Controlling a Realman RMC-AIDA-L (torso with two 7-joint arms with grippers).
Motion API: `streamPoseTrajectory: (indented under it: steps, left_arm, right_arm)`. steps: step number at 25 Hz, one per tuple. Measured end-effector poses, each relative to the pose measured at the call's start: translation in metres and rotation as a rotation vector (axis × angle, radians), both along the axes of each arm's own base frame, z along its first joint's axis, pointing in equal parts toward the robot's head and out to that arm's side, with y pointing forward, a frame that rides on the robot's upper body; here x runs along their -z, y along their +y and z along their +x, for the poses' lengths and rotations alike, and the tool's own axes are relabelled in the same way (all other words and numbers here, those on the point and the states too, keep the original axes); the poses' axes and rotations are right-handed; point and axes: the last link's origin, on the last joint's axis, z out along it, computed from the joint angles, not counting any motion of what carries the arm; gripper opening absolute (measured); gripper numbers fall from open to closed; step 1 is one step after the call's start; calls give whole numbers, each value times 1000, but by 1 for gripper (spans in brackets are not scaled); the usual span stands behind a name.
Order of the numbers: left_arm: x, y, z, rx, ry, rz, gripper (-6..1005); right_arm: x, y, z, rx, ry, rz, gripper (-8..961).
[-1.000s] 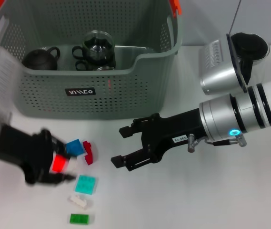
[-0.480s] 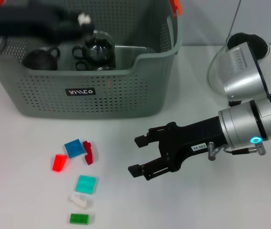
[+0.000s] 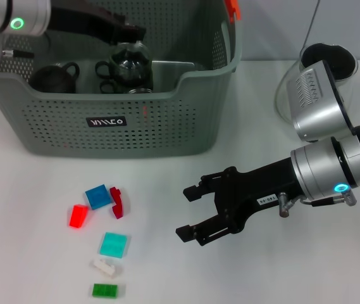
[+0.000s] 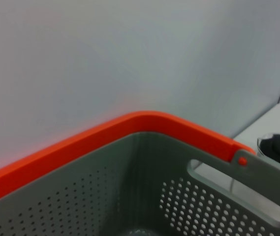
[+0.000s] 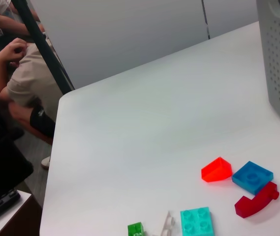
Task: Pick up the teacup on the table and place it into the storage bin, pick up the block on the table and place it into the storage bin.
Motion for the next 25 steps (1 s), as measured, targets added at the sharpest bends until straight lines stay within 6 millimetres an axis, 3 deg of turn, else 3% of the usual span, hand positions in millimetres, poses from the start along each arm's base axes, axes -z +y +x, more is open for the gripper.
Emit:
streamPoseTrajectory:
  steps: [6,8,13,14,17,19,25]
  left_arm:
    - [-21,-16,9,20,-13,0,594]
    - [-36,-37,17,64,-15,-28,602]
    - [-47,-63,23,117,10,-47,787]
    - [-43,-93,22,208,65,-145,824]
    - [-29,-120,14,291,127,-265,901]
    - [-15,-135,4,336,183,-328,952]
    - [18,-161,-31,408,373,-420,951]
  right_arm:
    - [0,-1,1,0,0,-6,899]
    - [0,-2,2,4,0,-8,899]
    - [1,-2,3,6,0,-4,899]
    - [2,-2,3,7,0,-4,899]
    - [2,-2,3,7,0,-5,899]
    - [1,-2,3,11,3,-1,900]
    - [0,0,3,22,10,7,900]
